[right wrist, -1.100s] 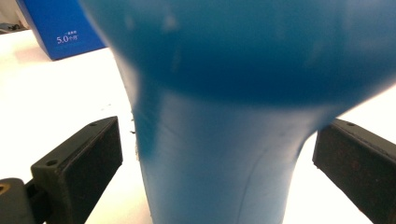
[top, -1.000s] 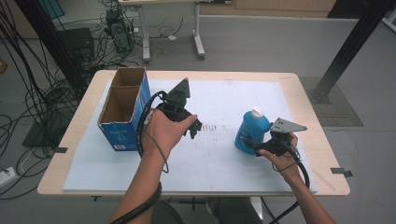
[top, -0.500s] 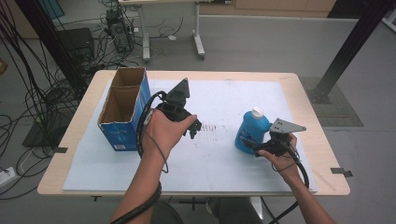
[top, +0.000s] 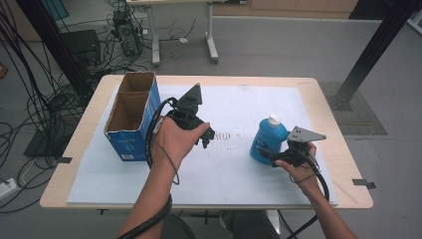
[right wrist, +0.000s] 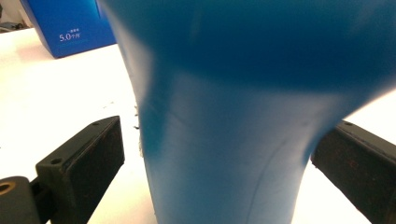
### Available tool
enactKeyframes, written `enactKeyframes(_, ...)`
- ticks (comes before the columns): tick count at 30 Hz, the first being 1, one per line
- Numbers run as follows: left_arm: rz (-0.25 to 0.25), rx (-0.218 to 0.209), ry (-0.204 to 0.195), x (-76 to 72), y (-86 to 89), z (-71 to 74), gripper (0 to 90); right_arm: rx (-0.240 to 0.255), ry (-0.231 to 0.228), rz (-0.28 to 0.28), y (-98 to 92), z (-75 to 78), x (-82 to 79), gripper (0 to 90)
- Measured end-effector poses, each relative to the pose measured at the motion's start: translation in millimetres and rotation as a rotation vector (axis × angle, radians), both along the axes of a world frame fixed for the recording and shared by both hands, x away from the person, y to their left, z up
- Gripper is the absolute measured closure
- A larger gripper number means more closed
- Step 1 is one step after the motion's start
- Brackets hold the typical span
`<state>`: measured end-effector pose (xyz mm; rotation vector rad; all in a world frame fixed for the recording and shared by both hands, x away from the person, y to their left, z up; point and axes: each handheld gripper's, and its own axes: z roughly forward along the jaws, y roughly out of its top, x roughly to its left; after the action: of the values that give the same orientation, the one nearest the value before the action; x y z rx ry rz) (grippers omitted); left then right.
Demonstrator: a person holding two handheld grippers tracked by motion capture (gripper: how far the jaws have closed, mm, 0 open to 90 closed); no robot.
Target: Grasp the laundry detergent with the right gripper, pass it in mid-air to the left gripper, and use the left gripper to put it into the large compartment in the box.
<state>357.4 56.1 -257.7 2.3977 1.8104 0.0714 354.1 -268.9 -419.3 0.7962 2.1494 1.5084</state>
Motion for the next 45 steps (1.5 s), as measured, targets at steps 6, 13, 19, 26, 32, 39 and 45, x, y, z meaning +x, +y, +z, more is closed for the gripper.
enactKeyframes(6,0.002,0.0,0.0,-0.3,-0.1,0.3,6.1,0.002,-0.001,0.002,-0.1,-0.4,-0.2,3.5)
enactKeyframes(13,-0.002,0.0,0.002,-0.2,-0.6,0.1,6.1,0.003,0.002,0.005,-0.7,-1.5,0.0,5.0)
enactKeyframes(19,-0.001,0.001,0.002,-0.2,-0.2,0.3,6.1,0.0,-0.001,0.006,-0.4,-2.6,0.2,7.8)
enactKeyframes(26,-0.001,0.004,-0.002,-0.6,0.7,0.8,6.1,-0.004,-0.007,0.015,-0.2,-3.5,0.7,16.6)
enactKeyframes(32,0.001,0.004,-0.006,-0.8,0.6,1.7,6.1,-0.011,-0.003,0.018,-0.8,-6.0,1.4,24.4)
enactKeyframes(39,-0.001,0.008,-0.001,-0.8,1.2,0.5,6.1,-0.006,0.01,0.036,-0.2,-9.2,3.1,32.6)
enactKeyframes(45,0.0,0.008,-0.006,-0.6,2.2,1.5,6.1,-0.011,0.003,0.06,1.6,-9.5,2.7,39.6)
